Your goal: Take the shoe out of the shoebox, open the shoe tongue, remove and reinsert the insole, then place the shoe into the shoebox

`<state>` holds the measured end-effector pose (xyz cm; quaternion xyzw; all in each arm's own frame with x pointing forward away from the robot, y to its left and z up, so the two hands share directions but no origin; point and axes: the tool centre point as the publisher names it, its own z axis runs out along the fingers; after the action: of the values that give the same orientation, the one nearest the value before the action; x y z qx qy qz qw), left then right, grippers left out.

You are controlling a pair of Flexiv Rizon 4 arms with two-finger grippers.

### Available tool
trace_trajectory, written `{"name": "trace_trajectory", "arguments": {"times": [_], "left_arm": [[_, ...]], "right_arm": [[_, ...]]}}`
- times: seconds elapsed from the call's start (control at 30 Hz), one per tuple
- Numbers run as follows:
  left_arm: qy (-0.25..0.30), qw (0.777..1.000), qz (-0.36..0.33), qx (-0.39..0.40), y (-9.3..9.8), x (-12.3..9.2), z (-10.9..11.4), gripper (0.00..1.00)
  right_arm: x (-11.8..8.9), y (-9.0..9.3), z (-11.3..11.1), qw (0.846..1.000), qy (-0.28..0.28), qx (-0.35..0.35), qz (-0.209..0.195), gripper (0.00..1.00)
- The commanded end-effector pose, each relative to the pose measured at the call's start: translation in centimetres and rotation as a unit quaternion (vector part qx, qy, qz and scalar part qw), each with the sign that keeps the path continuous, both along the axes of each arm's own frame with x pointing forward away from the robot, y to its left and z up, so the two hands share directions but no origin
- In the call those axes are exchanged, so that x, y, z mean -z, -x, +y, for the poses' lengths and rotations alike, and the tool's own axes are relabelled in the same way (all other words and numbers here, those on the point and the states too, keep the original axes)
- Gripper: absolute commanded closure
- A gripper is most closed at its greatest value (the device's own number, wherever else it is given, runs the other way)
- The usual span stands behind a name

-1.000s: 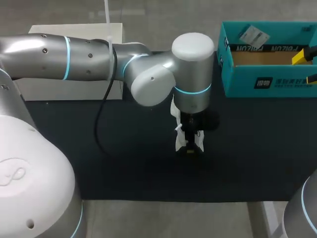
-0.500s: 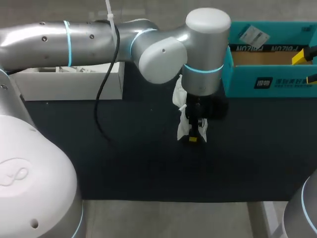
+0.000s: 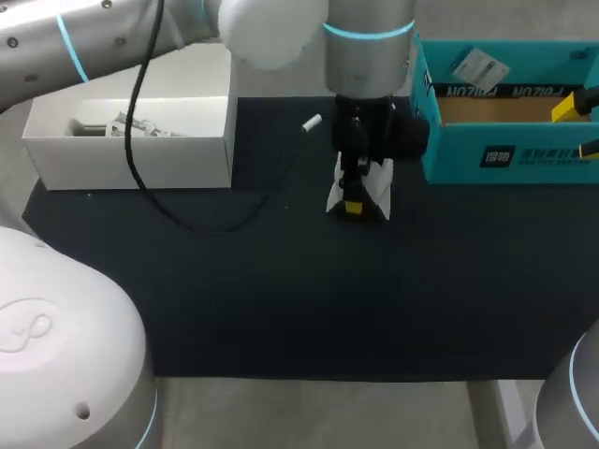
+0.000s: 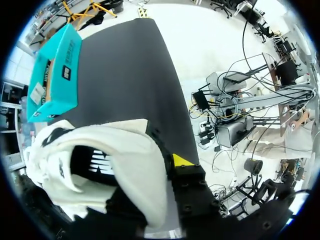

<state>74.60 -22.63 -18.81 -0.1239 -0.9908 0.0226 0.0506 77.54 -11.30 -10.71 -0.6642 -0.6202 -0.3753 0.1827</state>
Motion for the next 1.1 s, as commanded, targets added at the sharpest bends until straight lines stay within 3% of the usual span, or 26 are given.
{"name": "trace_trajectory", "arguments": {"times": [0.03,0.33,1.1], "left_arm": [[0.013,1.0,-0.008,0.0,0.3,-6.8,2.3,1.0],[-0.046,0.999,-0.005,-0.002,0.5,-9.8,2.4,1.0],[-0.048,0.999,-0.004,-0.003,0.6,-9.9,2.2,1.0]], "right_arm": [[0.1,0.0,0.0,1.0,0.001,0.001,0.0,0.0],[0.1,0.0,0.0,1.0,0.001,0.001,0.0,0.0],[0.1,0.0,0.0,1.0,0.001,0.001,0.0,0.0]]}}
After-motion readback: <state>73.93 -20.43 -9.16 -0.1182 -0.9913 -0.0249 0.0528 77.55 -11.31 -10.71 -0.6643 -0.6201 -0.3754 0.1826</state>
